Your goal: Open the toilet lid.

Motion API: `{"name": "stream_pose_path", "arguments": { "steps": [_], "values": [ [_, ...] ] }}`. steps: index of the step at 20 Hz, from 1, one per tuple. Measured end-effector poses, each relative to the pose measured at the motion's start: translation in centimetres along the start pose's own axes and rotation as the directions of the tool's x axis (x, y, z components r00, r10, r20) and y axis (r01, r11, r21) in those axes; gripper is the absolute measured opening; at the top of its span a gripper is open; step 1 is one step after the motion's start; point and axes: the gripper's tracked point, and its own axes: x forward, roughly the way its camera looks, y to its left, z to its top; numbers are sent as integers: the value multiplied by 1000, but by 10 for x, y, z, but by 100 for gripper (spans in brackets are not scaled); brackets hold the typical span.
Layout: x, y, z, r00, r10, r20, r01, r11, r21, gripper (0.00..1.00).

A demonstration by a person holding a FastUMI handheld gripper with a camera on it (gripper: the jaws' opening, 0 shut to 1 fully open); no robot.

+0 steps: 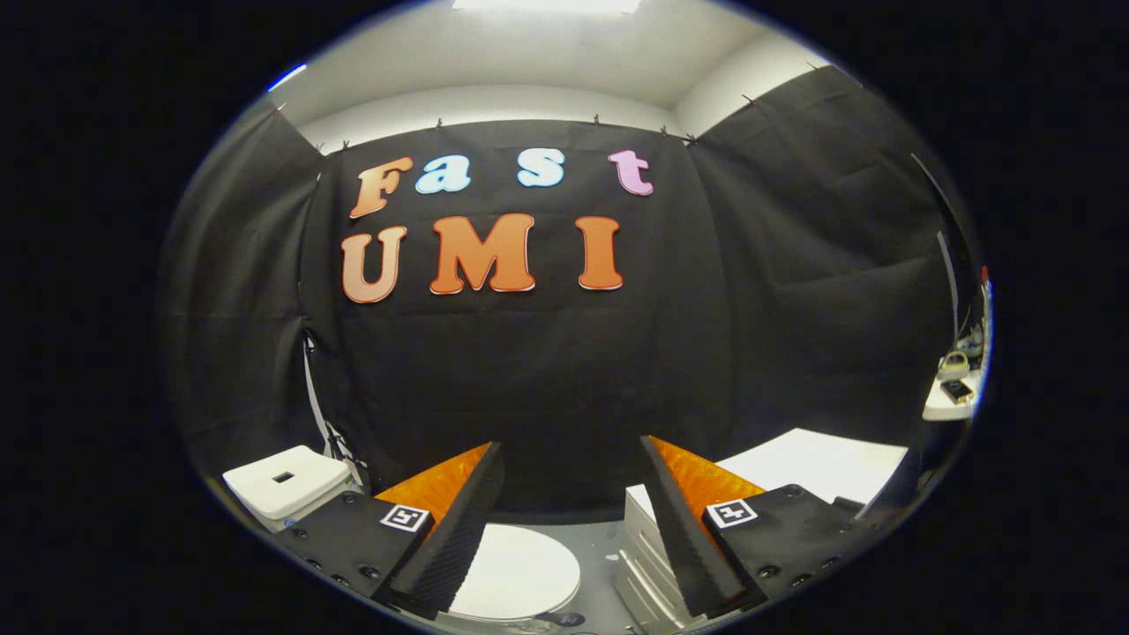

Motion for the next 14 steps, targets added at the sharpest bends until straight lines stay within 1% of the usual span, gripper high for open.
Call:
{"name": "stream_pose_path", "arguments": {
  "steps": [2,4,9,14],
  "values": [
    [1,-6,-34,998,-52,-31,53,998,43,99],
    [1,-7,-66,995,-83,-55,87,994,69,99],
    [-5,-14,-139,989,-109,-99,117,990,79,98],
    [-13,-27,-209,972,-161,-172,175,982,73,98]
  ]
}}
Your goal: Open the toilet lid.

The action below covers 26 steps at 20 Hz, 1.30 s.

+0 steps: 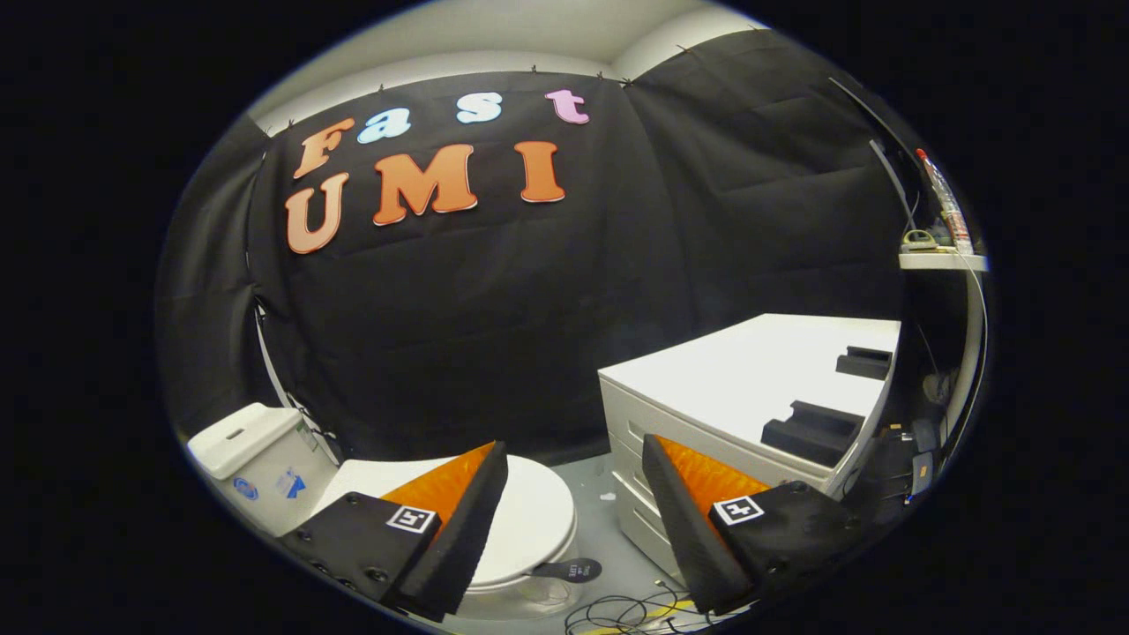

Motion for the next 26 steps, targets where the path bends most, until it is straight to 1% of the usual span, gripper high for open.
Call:
{"name": "stream_pose_path", "arguments": {
  "steps": [3,6,10,12,15,18,20,21,22,24,26],
  "values": [
    [4,-5,-41,998,-7,-61,9,999,40,99],
    [8,-9,-74,996,-17,-89,25,996,87,99],
    [15,-19,-121,987,-20,-157,54,976,210,99],
    [18,-27,-143,982,-35,-183,85,957,276,99],
    [20,-36,-173,971,-33,-237,120,924,364,99],
    [12,-40,-199,952,5,-306,143,876,461,99],
    [11,-40,-208,940,34,-340,154,847,509,99],
    [11,-37,-211,931,62,-359,149,834,531,98],
    [13,-36,-217,923,71,-377,160,822,546,97],
    [18,-34,-224,915,89,-394,167,805,569,88],
    [16,-32,-230,908,110,-405,164,796,583,78]
  ]
}}
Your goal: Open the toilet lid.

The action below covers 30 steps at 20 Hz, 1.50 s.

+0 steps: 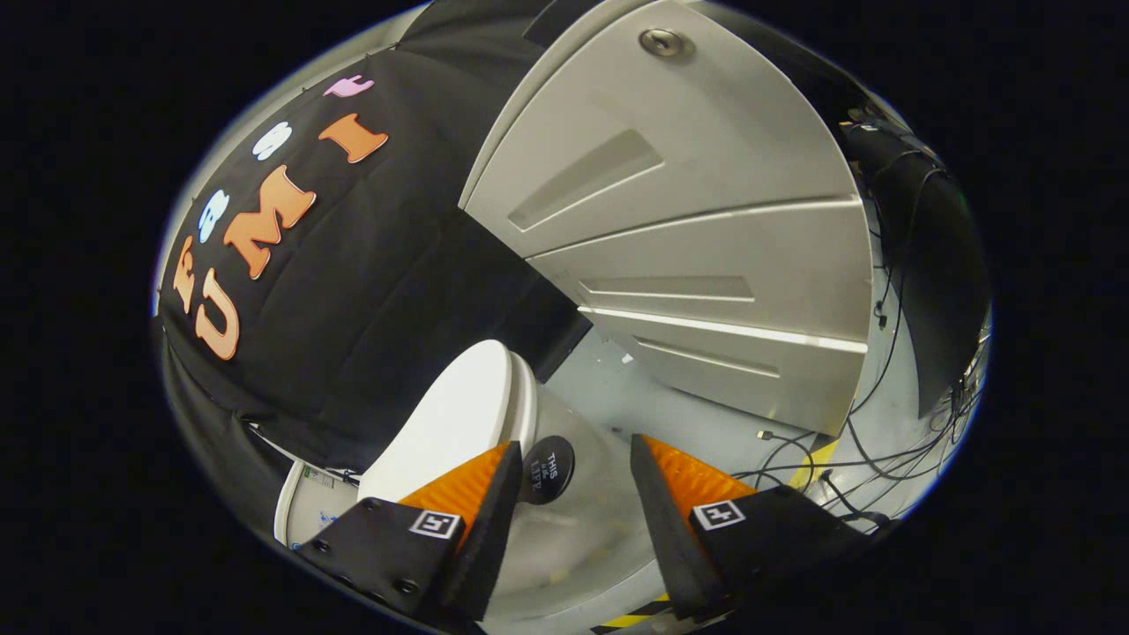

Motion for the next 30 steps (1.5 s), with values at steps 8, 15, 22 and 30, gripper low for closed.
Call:
{"name": "stream_pose_path", "arguments": {
  "steps": [8,15,22,30],
  "values": [
    [3,15,7,998,65,-25,-63,997,48,33],
    [3,32,30,997,42,57,-42,999,-2,16],
    [-15,75,60,991,72,109,-72,997,-3,8],
    [-43,141,90,977,147,156,-139,989,-59,8]
  ]
}}
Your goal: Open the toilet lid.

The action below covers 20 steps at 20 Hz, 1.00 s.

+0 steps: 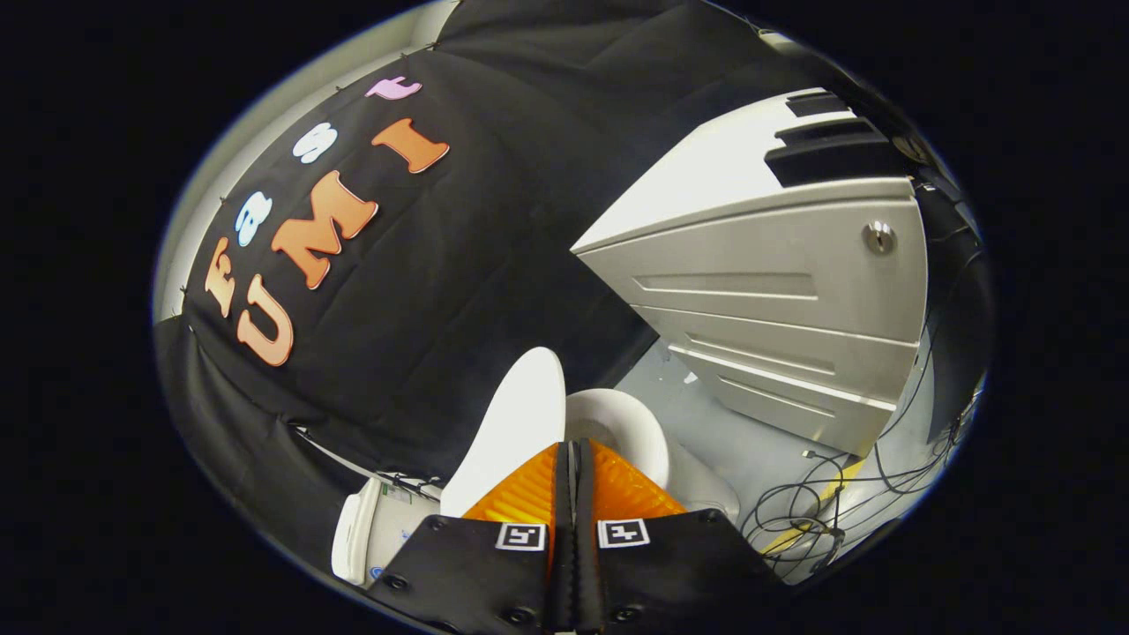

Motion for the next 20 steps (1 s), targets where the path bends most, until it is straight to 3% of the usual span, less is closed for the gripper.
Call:
{"name": "stream_pose_path", "arguments": {
  "steps": [12,16,20],
  "values": [
    [-28,132,27,988,152,21,-149,983,-108,8],
    [-40,172,24,987,160,19,-151,961,-230,8],
    [-51,208,19,983,184,20,-171,947,-270,8]
  ]
}}
